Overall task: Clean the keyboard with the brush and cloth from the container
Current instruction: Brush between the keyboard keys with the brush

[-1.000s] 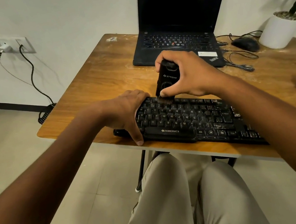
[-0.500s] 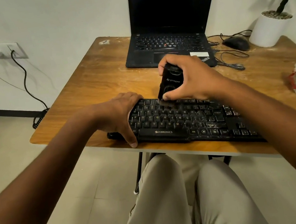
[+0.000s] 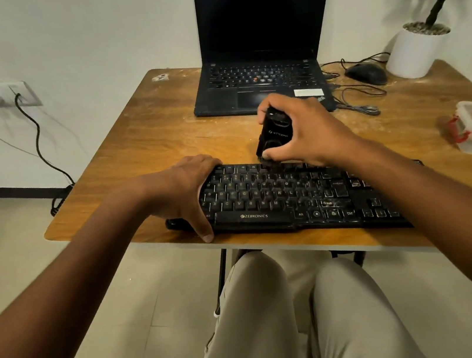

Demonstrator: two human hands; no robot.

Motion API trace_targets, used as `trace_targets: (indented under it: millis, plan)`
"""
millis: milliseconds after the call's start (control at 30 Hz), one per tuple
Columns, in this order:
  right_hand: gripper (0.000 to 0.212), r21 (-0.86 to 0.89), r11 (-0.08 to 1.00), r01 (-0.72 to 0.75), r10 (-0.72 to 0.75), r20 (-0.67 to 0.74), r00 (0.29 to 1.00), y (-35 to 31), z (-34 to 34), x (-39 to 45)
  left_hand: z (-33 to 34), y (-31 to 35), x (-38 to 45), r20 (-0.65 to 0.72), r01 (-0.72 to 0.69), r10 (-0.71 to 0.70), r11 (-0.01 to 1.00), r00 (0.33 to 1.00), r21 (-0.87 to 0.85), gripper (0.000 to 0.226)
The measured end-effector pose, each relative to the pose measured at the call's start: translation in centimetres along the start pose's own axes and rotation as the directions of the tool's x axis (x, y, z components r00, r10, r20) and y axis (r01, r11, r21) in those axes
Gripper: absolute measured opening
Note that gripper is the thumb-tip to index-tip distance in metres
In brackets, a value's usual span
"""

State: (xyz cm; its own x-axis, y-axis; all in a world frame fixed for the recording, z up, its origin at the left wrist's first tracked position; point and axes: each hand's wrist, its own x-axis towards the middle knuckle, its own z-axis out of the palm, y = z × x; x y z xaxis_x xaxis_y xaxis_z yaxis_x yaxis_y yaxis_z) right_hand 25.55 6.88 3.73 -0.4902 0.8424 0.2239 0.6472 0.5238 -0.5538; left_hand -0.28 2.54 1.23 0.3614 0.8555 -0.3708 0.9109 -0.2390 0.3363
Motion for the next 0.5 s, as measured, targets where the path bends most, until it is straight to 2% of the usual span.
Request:
trace_targets:
  millis: [100,200,400,500]
  plan:
    - [0.054,0.070,0.997,0.016,-0.025,0.132,0.991,-0.9,-0.7,-1.5,0.0,-0.2,0.0,0.000,-0.008,0.008,1.000,1.000,-0.011,0.134]
    - [0.053,0.065,0.998,0.013,-0.030,0.271,0.962,-1.2,-0.5,-2.4,0.1,-0.2,0.2,-0.004,-0.006,0.006,1.000,1.000,-0.012,0.134]
    - [0.055,0.013,0.999,-0.045,0.043,0.089,0.995,0.3,0.0,0.2,0.1,-0.1,0.2,0.006,0.005,-0.005,1.000,1.000,0.004,0.137]
    - [0.054,0.010,1.000,-0.027,0.027,0.015,1.000,0.1,0.3,0.2,0.0,0.2,0.1,0.006,0.013,-0.013,1.000,1.000,0.001,0.136]
